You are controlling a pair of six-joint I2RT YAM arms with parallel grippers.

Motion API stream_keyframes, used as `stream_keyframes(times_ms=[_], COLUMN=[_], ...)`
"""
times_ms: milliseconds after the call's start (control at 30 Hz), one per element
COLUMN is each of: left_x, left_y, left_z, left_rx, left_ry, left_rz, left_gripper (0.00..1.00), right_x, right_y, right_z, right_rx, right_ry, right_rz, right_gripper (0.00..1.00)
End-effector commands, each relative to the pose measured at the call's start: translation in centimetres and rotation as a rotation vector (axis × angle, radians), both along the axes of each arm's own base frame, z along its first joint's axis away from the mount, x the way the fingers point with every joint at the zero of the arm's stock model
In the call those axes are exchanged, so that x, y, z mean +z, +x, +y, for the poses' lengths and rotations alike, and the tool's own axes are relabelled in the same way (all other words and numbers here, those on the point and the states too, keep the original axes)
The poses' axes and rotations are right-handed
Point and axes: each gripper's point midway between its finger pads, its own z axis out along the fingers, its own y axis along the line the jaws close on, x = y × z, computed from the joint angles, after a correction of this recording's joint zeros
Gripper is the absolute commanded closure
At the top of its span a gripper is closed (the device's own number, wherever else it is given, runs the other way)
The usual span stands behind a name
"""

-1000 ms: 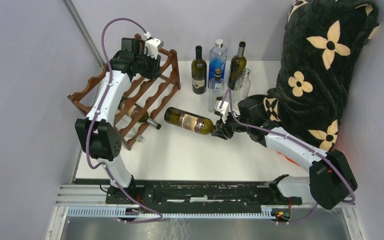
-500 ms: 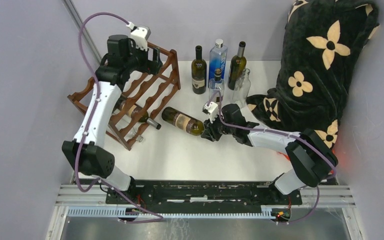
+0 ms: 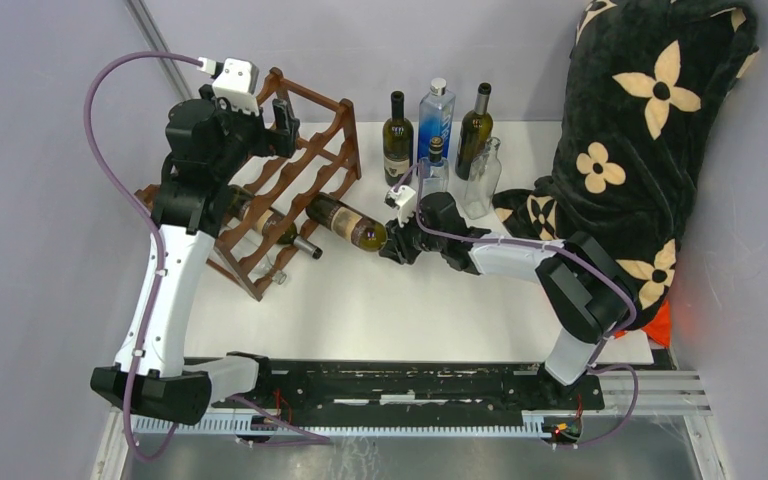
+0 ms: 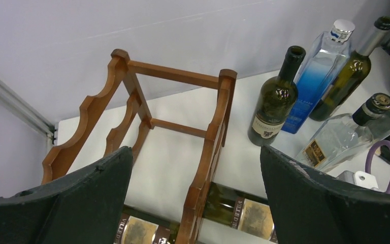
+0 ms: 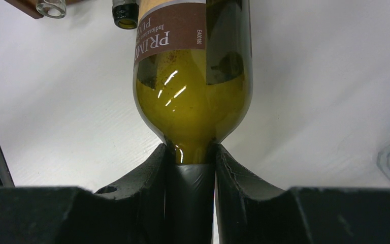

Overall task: Put the wine bottle on the wine rack
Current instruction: Place the wine bottle in the wine rack.

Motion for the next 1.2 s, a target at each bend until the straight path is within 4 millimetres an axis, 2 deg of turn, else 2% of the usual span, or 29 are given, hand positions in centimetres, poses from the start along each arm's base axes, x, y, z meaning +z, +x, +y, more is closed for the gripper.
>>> stream_keyframes(times_ms=[0, 167, 333, 567, 700, 1000, 1167], left_x=[0.6, -0.4, -1.4, -2.4, -2.2, -3.9, -4.2], left_y=[-0.9, -1.4, -1.7, -2.0, -2.1, -1.3, -1.4], left_z=[0.7, 1.1, 1.7, 2.9, 3.3, 2.8, 3.1], left_rx=[0.029, 0.028, 0.055, 0.122, 0.158, 0.15, 0.168], left_ry=[0.009, 0.055, 0.079, 0.082, 0.04, 0.009, 0.014], left_rz=[-0.033, -0.006, 0.006, -0.002, -0.024, 0.035, 0.046], left_gripper=[0.0, 0.0, 0.0, 0.0, 0.0, 0.0, 0.0], right_x=[6.8, 6.4, 6.5, 6.0, 5.9, 6.7, 7.2], right_y=[2.6, 3.0, 4.3, 5.8, 6.7, 10.2, 11.8], right_z=[3.8, 5.0, 6.3, 9.2, 10.7, 14.5, 16.4], right_rx=[0.029, 0.058, 0.077, 0.16, 0.2, 0.181, 0.166], right_ry=[0.193, 0.209, 0.213, 0.197, 0.198, 0.286, 0.314], right_rz=[-0.152, -0.165, -0.226, -0.287, -0.308, -0.294, -0.301], right_gripper=[1.0, 1.0, 1.0, 1.0, 1.0, 1.0, 1.0])
